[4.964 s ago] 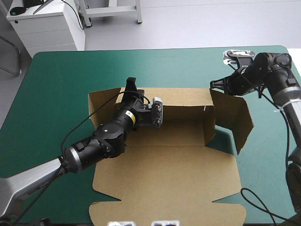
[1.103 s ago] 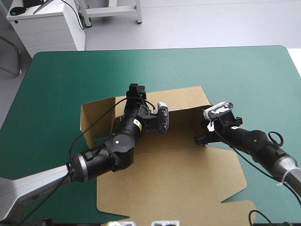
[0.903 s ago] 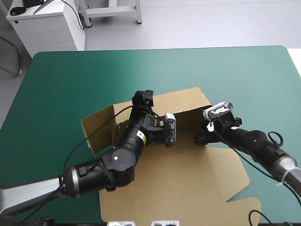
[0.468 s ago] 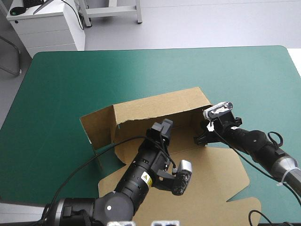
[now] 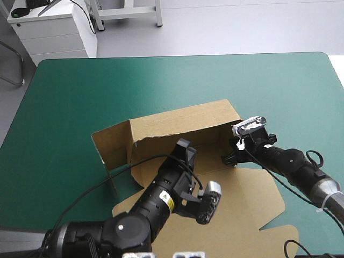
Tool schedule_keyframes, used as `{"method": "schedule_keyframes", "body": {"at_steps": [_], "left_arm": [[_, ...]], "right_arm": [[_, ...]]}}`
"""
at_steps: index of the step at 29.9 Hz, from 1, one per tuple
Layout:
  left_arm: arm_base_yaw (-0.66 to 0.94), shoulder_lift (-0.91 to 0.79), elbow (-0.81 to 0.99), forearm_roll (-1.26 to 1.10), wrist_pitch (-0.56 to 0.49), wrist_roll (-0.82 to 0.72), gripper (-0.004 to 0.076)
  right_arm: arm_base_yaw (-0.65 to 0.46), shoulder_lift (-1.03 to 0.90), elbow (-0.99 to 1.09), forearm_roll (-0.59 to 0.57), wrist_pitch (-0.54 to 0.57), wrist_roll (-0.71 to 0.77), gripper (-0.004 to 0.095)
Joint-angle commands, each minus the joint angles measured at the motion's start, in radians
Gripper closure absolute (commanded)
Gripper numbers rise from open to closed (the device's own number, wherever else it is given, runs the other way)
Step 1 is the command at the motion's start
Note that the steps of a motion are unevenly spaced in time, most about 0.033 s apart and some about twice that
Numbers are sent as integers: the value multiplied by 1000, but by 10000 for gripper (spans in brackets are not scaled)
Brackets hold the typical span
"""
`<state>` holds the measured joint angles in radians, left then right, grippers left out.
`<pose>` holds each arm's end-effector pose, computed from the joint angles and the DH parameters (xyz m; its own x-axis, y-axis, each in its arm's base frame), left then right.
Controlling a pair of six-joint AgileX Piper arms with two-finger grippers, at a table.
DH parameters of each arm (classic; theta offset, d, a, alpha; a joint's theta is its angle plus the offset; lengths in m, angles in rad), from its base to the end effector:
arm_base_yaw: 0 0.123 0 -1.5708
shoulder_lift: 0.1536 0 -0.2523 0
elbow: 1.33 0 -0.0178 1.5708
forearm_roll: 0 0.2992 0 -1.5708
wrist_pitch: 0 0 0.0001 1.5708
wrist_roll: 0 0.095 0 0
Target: Fold the box
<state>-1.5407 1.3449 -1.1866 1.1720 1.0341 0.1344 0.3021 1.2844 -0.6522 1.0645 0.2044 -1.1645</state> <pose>0.0851 -0.3252 0.3361 0.4930 0.8699 -0.0126 0.3270 -0.1719 0.9293 0.2874 0.1073 0.1769 -0.5241 -0.2755 -0.8059 -0.4881 0.8726 0.0192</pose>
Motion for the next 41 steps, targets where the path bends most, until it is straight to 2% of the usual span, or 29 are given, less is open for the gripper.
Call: {"method": "schedule_keyframes", "body": {"at_steps": [1, 5, 8, 12, 17, 23, 31, 41], "left_arm": [[116, -38, -156, -161, 14, 91, 704], [338, -38, -331, -459, 51, 209, 704], [524, -38, -448, -658, 136, 278, 704], [771, -44, -556, -832, 253, 290, 705], [1049, -88, -566, -926, 246, 228, 708], [1297, -136, -562, -979, 253, 162, 708], [1504, -189, -444, -1221, 216, 263, 708], [1520, -196, -346, -1233, 157, 275, 709]], "right_arm": [[4, -22, -22, 20, -22, 5, 926], [4, -22, -22, 20, -22, 5, 926], [4, -22, -22, 20, -22, 5, 926], [4, -22, -22, 20, -22, 7, 926], [4, -22, -22, 20, -16, 7, 926], [4, -22, -22, 20, -16, 7, 927], [4, -22, -22, 20, -16, 5, 926], [4, -136, -26, 16, -5, -61, 927]]}}
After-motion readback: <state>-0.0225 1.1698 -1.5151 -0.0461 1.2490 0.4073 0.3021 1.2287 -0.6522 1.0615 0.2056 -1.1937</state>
